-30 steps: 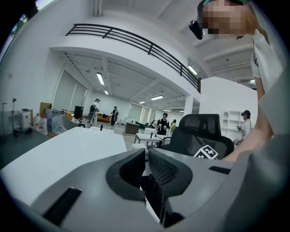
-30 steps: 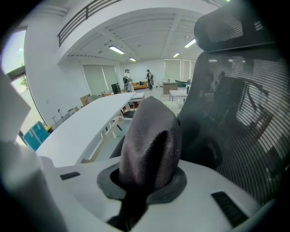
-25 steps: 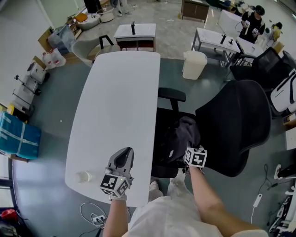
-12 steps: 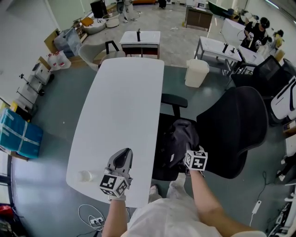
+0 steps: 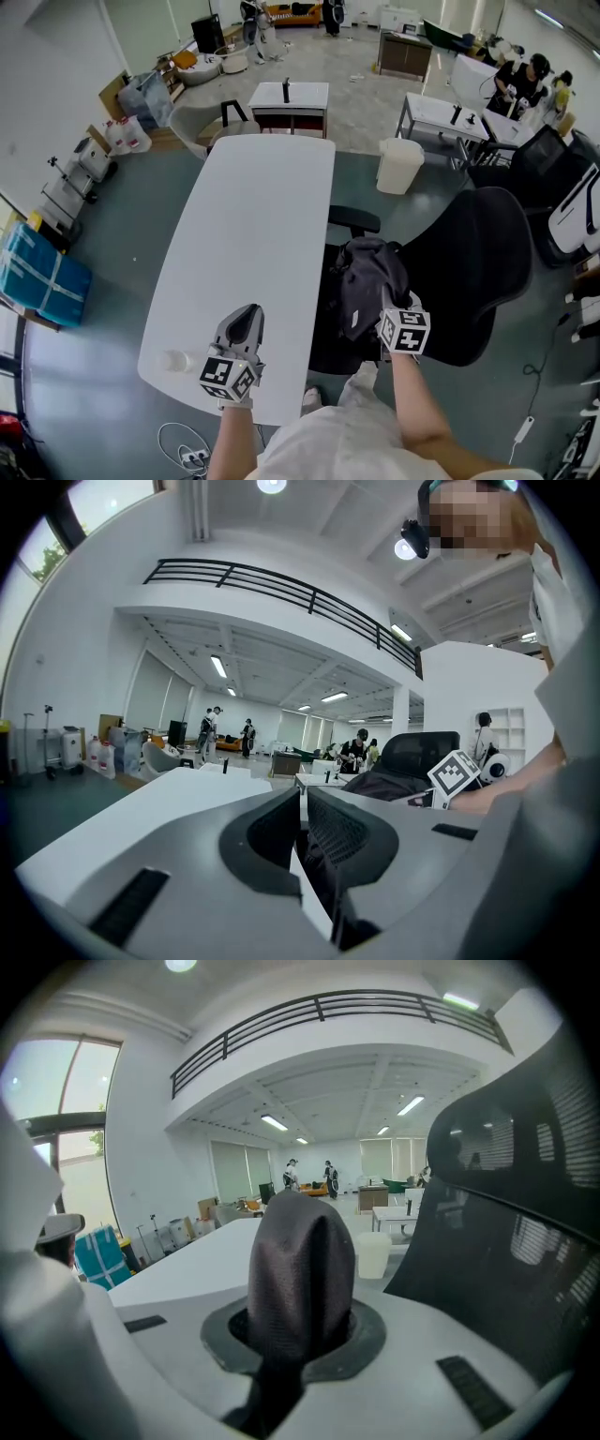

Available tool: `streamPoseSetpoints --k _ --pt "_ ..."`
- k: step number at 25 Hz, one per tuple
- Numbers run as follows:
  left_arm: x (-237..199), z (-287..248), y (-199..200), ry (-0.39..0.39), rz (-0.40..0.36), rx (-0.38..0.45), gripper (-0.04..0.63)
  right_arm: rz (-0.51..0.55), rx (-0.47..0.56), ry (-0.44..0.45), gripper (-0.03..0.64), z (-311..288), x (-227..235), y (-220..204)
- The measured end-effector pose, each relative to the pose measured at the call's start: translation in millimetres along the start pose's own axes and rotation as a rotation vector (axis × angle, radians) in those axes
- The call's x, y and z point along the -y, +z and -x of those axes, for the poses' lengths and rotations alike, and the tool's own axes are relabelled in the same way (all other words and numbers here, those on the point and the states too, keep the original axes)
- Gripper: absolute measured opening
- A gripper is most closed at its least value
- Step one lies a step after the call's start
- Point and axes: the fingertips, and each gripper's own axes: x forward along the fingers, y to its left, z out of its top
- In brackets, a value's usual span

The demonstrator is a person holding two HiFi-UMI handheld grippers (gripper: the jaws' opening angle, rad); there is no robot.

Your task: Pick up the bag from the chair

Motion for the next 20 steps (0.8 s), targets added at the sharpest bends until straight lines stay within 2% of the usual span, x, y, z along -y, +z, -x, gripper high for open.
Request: streamPoseSetpoints --k 11,20 --pt "-0.3 3.3 18.8 0.015 -0.009 0.049 0.043 0.027 0.177 0.021 0.055 40.6 -0.9 59.8" --pt "0.3 4.3 25.1 0.013 -0.015 0.061 0.043 0.014 0.232 0.032 0.055 57.1 -0.5 76.6"
